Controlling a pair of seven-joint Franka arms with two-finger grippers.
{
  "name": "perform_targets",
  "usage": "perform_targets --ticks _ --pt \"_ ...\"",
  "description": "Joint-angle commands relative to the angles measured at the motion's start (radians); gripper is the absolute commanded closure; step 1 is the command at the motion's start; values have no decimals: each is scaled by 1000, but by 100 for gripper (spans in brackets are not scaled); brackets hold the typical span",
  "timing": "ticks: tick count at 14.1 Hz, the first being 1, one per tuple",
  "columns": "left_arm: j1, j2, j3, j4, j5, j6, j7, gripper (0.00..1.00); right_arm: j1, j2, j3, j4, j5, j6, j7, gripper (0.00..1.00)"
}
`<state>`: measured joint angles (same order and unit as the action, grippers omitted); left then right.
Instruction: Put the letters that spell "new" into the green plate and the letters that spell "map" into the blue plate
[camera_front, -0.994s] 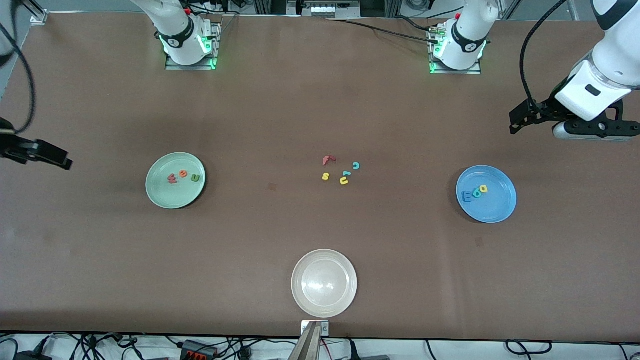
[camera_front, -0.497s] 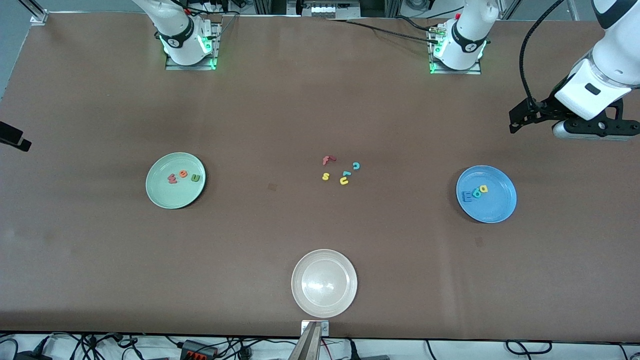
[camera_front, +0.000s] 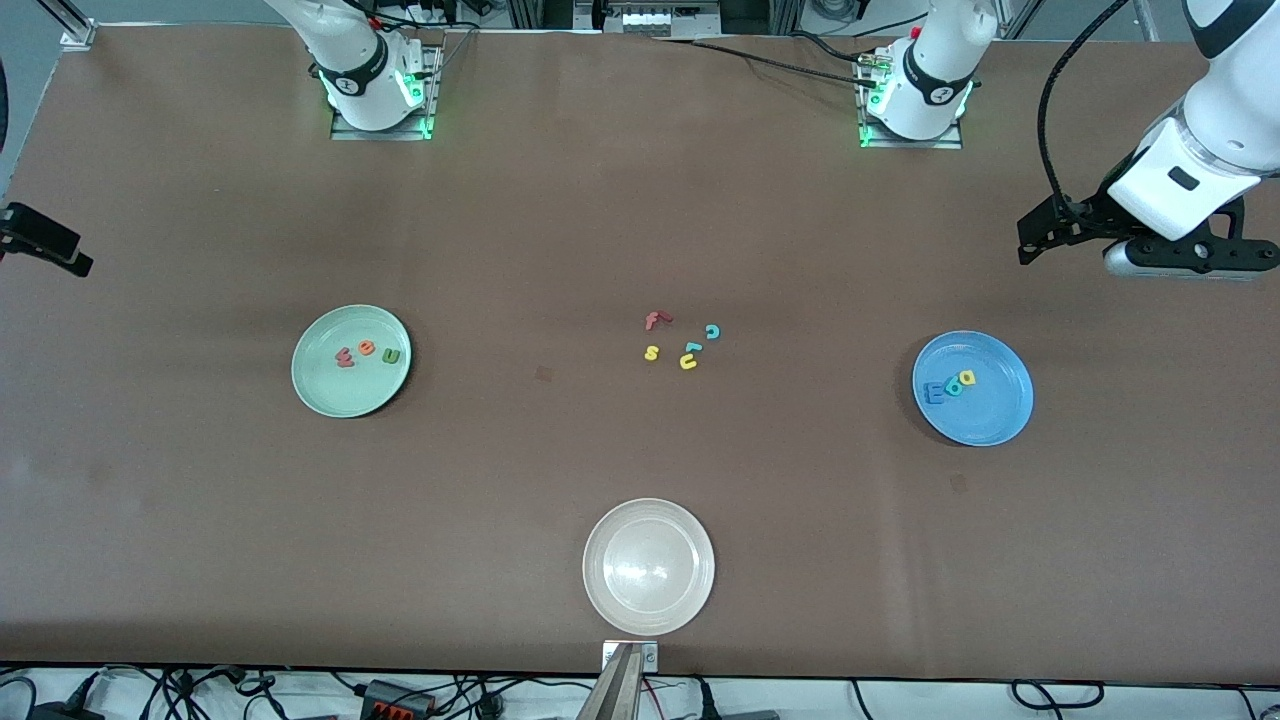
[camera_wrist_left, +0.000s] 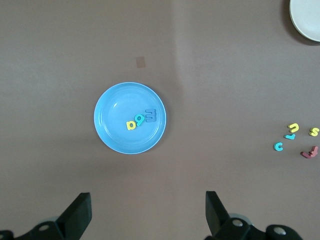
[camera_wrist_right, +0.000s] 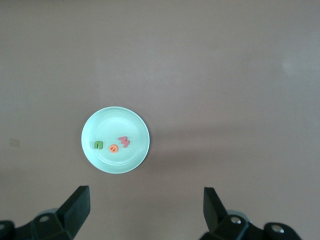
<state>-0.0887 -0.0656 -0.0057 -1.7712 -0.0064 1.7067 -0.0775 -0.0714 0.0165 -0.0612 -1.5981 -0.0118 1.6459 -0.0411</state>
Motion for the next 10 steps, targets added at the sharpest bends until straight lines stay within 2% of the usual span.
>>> perform_targets --ticks 1,10 --pt "-3 9 -2 27 0 -24 -7 0 2 -82 6 -101 -20 29 14 0" --pt "-5 9 -2 29 0 -25 -7 0 2 -84 6 -114 -37 48 10 0"
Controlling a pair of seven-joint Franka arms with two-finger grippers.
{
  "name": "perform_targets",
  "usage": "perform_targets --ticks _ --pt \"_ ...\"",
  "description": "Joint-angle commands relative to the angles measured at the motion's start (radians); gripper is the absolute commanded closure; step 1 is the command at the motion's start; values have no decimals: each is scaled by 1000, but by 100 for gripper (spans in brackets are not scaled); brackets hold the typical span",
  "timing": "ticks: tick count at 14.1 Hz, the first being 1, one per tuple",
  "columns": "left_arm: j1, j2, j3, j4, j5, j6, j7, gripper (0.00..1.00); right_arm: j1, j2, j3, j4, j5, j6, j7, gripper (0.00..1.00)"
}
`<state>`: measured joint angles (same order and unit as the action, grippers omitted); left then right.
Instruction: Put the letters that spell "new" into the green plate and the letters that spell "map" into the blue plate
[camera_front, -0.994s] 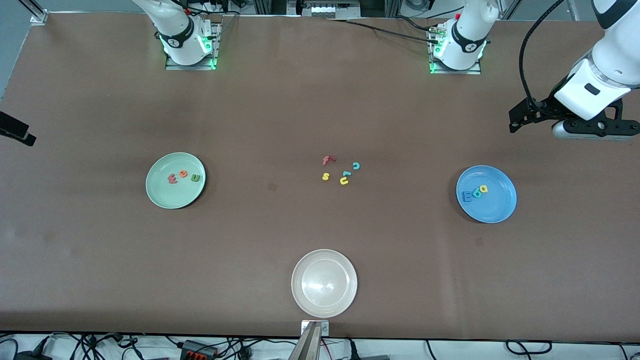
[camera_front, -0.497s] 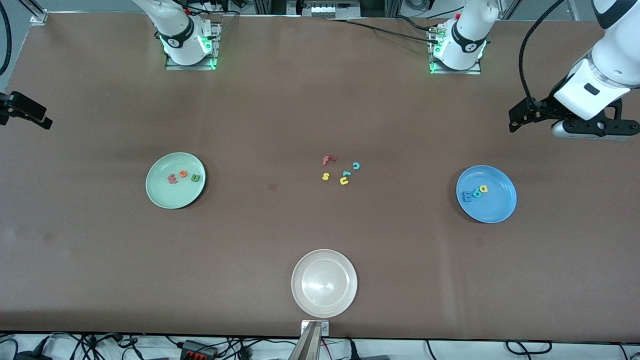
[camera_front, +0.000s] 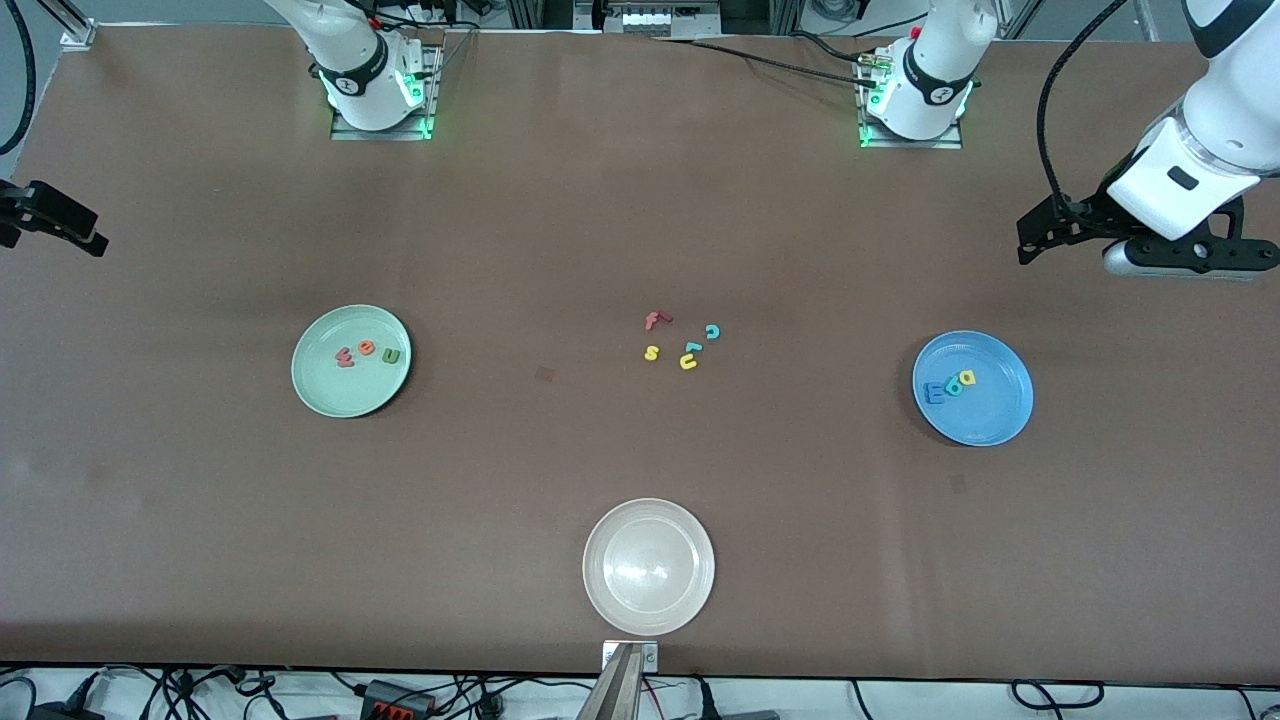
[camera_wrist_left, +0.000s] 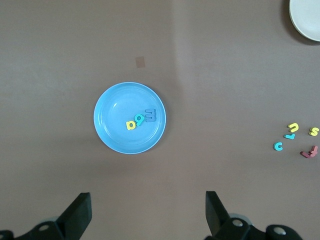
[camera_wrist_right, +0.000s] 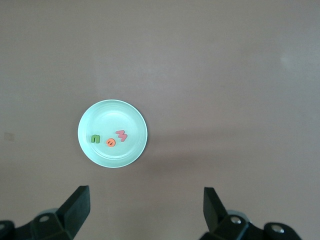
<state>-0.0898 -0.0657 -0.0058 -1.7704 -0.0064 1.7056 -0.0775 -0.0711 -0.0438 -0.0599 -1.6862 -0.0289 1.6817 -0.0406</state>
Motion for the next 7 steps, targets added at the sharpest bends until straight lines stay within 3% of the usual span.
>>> perform_targets --ticks 1,7 --pt "-4 7 -2 28 0 -24 -8 0 1 -22 5 -26 -19 12 10 0" --pt "-2 7 -8 28 -1 -47 -8 0 4 -11 3 -26 -19 15 10 0"
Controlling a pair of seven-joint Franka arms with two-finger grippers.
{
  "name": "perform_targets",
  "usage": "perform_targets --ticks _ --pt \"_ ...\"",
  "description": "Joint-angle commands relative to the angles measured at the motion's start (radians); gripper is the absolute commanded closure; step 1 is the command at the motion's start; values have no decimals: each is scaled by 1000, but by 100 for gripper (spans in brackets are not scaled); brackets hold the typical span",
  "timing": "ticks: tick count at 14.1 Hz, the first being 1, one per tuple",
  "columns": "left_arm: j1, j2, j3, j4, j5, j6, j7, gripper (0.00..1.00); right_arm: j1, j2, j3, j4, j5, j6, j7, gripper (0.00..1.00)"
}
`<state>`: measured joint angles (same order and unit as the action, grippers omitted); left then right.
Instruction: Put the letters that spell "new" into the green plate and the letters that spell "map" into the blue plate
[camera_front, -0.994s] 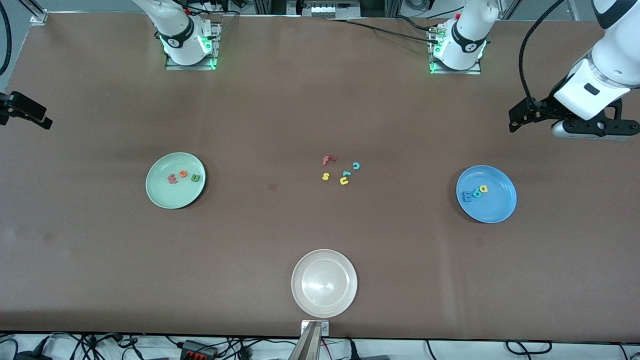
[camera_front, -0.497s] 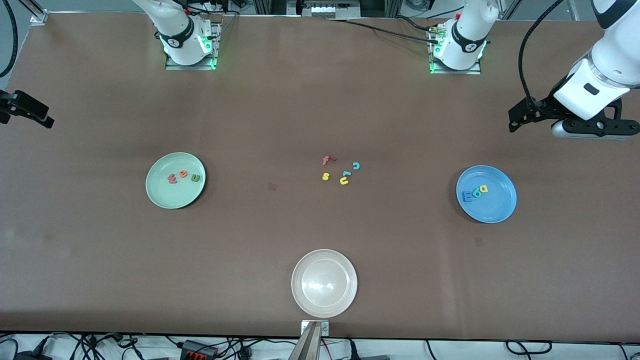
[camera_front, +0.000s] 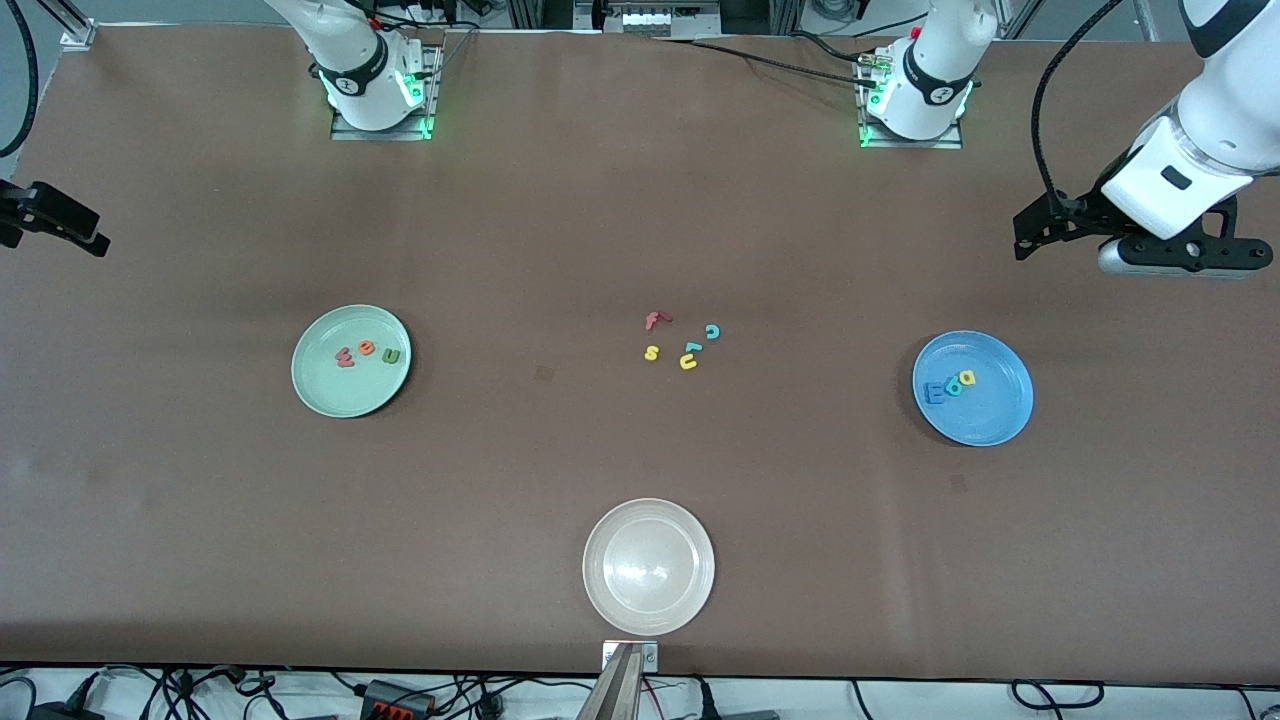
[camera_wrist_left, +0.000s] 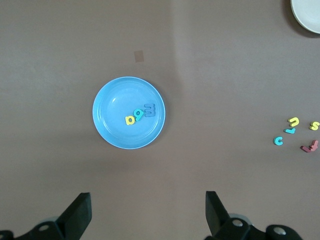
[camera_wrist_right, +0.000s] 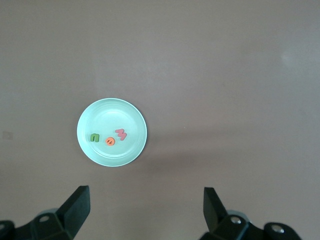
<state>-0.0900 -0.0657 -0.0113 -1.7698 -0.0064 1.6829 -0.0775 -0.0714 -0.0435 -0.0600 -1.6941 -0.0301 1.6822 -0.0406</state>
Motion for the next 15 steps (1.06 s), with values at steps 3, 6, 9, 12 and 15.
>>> perform_targets --ticks 3,6,9,12,15 --pt "-2 7 -2 27 0 -25 -7 0 4 -13 5 -18 -17 13 10 0" --pt "-4 7 -6 35 0 -25 -8 0 4 -12 5 -18 -17 13 10 0" --pt "-2 9 -10 38 0 -31 -8 0 2 -13 5 -18 -17 7 8 0" --pt "-4 9 -12 41 0 -32 -8 0 4 -13 5 -18 -17 8 8 0" --pt "-4 9 -19 44 0 -34 -8 0 2 -13 5 -18 -17 8 8 0"
